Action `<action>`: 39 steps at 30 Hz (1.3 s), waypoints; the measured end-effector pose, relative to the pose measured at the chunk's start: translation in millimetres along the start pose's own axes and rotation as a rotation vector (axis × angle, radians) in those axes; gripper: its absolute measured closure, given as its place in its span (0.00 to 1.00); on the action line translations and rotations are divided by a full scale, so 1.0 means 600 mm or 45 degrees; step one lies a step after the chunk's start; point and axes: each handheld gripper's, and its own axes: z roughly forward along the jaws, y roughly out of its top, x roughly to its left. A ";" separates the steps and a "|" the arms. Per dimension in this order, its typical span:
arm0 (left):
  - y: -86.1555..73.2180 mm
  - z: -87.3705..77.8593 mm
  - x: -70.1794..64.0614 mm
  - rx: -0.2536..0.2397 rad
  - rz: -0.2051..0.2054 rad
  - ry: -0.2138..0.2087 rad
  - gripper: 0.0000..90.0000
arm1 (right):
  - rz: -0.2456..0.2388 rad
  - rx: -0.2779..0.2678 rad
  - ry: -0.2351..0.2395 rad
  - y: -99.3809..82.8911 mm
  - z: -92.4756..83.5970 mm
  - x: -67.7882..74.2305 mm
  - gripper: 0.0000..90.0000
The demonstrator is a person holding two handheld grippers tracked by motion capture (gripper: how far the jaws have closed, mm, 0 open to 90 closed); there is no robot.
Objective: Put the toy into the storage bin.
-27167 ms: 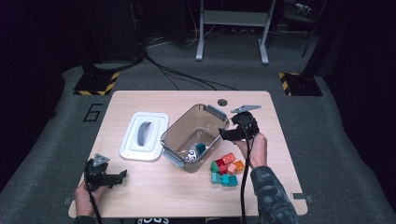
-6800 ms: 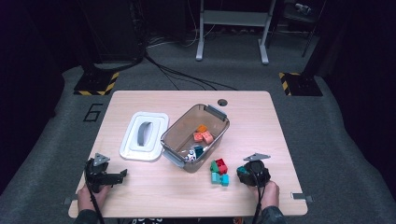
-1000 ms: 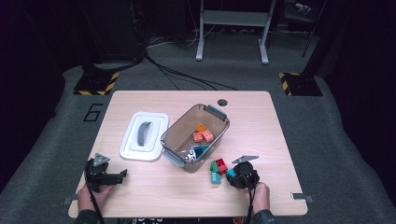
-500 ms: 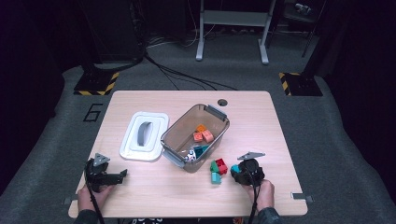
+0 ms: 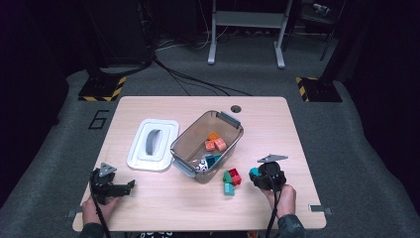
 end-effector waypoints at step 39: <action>0.000 -0.001 0.000 0.004 0.005 0.000 0.02 | -0.079 -0.140 -0.112 0.162 -0.053 -0.004 0.75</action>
